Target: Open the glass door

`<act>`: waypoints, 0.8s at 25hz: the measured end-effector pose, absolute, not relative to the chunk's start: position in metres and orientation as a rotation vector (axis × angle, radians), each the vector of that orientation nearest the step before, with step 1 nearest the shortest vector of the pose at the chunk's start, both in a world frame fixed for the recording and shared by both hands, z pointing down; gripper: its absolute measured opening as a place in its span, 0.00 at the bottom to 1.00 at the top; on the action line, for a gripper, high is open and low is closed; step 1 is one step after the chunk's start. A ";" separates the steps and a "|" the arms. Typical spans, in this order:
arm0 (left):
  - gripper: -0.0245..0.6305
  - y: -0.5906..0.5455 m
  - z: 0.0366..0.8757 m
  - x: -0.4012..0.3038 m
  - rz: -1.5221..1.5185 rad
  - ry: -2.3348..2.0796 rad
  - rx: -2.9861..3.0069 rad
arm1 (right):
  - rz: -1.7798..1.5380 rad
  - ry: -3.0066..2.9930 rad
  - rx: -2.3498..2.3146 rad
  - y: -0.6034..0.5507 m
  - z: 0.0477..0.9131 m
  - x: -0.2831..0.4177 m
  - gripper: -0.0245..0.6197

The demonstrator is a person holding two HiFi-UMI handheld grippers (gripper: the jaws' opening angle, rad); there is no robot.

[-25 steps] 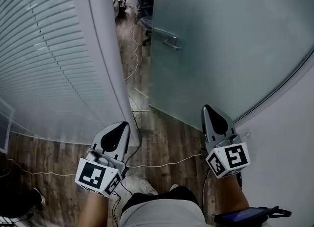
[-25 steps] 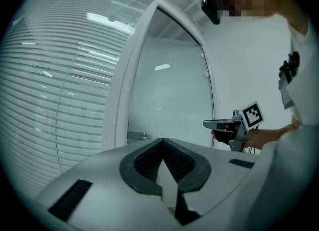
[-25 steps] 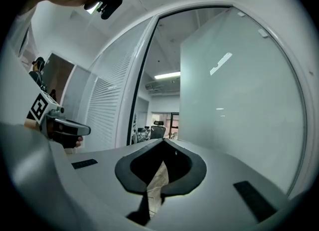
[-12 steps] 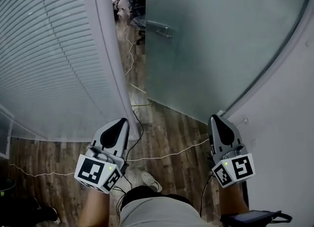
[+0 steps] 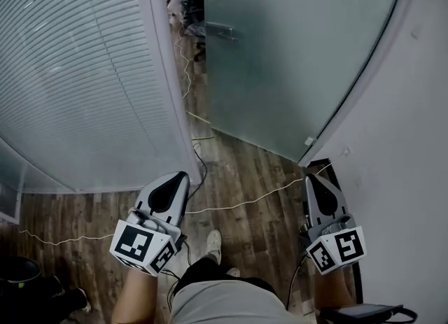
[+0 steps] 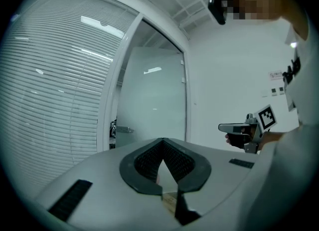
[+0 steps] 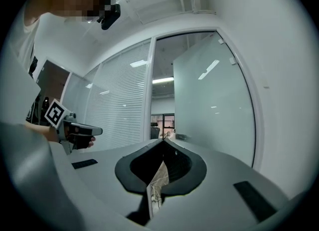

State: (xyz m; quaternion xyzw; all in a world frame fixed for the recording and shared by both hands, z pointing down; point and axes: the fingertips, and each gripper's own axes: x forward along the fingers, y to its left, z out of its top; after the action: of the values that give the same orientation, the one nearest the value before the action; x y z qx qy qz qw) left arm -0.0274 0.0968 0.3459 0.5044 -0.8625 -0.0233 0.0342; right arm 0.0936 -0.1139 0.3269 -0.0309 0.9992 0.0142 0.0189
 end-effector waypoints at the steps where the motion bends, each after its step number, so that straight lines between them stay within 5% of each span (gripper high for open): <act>1: 0.04 0.099 0.343 -0.022 -0.067 -2.646 1.557 | 0.039 3.099 -0.105 -0.111 0.324 0.102 0.04; 20: 0.04 0.151 0.334 0.000 -0.086 -2.545 1.717 | 0.094 3.057 -0.284 -0.040 0.304 0.144 0.04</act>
State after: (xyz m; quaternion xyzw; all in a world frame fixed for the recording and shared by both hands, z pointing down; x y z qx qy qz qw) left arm -0.0001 0.1509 0.3344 0.5588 -0.8281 -0.0279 0.0350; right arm 0.1442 -0.0400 0.3040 -0.0924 0.9946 0.0307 0.0350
